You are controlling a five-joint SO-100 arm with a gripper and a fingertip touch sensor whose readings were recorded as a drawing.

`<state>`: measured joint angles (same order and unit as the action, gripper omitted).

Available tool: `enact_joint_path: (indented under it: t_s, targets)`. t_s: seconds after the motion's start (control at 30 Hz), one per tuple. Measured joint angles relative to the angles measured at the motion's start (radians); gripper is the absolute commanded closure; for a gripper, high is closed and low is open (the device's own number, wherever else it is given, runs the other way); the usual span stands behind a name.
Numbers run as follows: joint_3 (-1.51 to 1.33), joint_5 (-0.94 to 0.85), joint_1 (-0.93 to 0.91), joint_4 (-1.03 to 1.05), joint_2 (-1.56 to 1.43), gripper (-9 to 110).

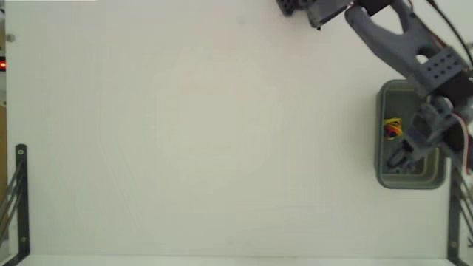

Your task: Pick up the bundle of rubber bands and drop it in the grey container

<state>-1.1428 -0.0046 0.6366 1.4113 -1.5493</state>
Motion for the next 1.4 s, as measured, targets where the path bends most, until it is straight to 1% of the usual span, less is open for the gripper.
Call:
enact_joint_path:
  t_s: [0.7, 1.03, 1.4]
  targets:
    - [-0.058, 0.0, -0.011, 0.0, -0.043, -9]
    - [-0.15, 0.0, -0.077, 0.0, -0.135, -9]
    - [-0.282, 0.003, -0.19, -0.002, -0.278, -9]
